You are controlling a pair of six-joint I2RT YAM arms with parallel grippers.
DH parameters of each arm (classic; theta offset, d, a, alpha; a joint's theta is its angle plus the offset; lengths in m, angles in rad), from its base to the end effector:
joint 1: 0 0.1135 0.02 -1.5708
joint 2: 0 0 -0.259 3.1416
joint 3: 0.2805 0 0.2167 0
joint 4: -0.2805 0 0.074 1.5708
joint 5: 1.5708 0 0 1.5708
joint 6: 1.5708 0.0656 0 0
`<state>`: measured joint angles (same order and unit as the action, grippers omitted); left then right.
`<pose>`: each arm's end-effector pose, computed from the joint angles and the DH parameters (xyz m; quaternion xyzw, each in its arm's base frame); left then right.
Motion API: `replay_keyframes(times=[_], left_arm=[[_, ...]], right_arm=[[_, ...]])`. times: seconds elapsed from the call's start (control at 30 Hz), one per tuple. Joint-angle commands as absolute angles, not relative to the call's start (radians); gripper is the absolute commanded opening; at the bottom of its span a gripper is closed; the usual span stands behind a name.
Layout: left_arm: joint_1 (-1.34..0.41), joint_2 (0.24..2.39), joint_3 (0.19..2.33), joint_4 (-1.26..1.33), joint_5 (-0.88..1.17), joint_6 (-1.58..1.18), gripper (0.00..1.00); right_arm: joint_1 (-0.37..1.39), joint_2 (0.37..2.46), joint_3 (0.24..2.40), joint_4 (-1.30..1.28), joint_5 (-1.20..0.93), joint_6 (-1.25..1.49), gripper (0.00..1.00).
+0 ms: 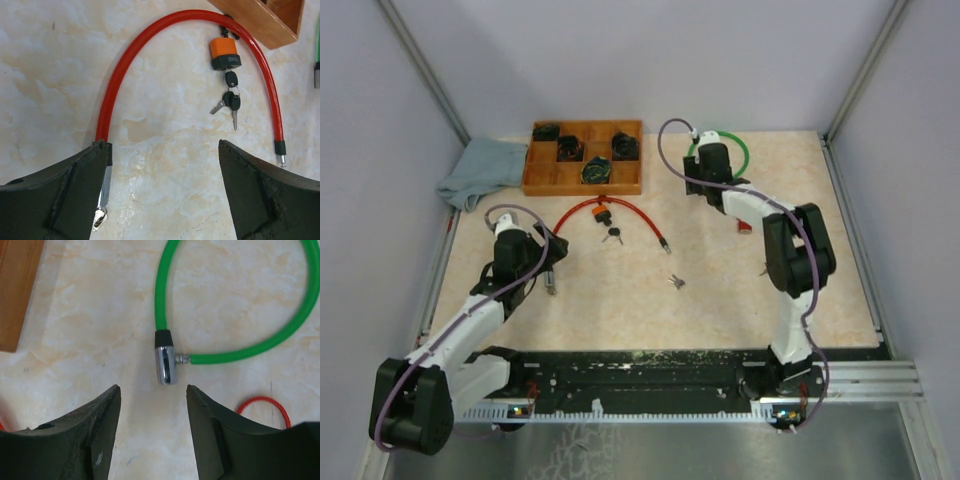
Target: Unlock with the key
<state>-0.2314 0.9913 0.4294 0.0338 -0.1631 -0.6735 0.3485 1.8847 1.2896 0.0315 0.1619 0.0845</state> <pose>0.2031 -0.0369 0.2001 -0.2291 0.8343 -0.1535 0.4773 0.4015 0.1346 0.2187 -0.0762 0.8705 0.0342 0.4850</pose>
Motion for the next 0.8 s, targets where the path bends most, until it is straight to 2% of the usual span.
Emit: replay_keyframes(times=[0.0,0.13,0.37,0.53,0.63,0.7,0.77], left_arm=[[-0.254,0.984,0.429,0.103,-0.095,-0.604,0.95],[-0.260,0.996,0.432,0.118,-0.065,-0.596,0.95],[-0.264,1.019,0.431,0.144,-0.028,-0.588,0.95],[-0.267,1.016,0.424,0.164,0.003,-0.586,0.94],[-0.268,1.010,0.420,0.172,0.021,-0.588,0.94],[-0.270,1.006,0.415,0.186,0.040,-0.590,0.94],[-0.270,1.005,0.407,0.202,0.057,-0.596,0.94]], right_arm=[[0.331,2.051,1.516,-0.027,0.154,0.004,0.54],[0.313,2.182,1.677,-0.112,0.139,-0.013,0.51],[0.299,2.318,1.827,-0.212,0.094,-0.027,0.44],[0.300,2.381,1.928,-0.333,0.033,-0.034,0.30],[0.301,2.377,1.932,-0.376,0.009,-0.034,0.13],[0.304,2.331,1.887,-0.359,-0.001,-0.029,0.04],[0.313,2.246,1.774,-0.292,-0.006,-0.032,0.00]])
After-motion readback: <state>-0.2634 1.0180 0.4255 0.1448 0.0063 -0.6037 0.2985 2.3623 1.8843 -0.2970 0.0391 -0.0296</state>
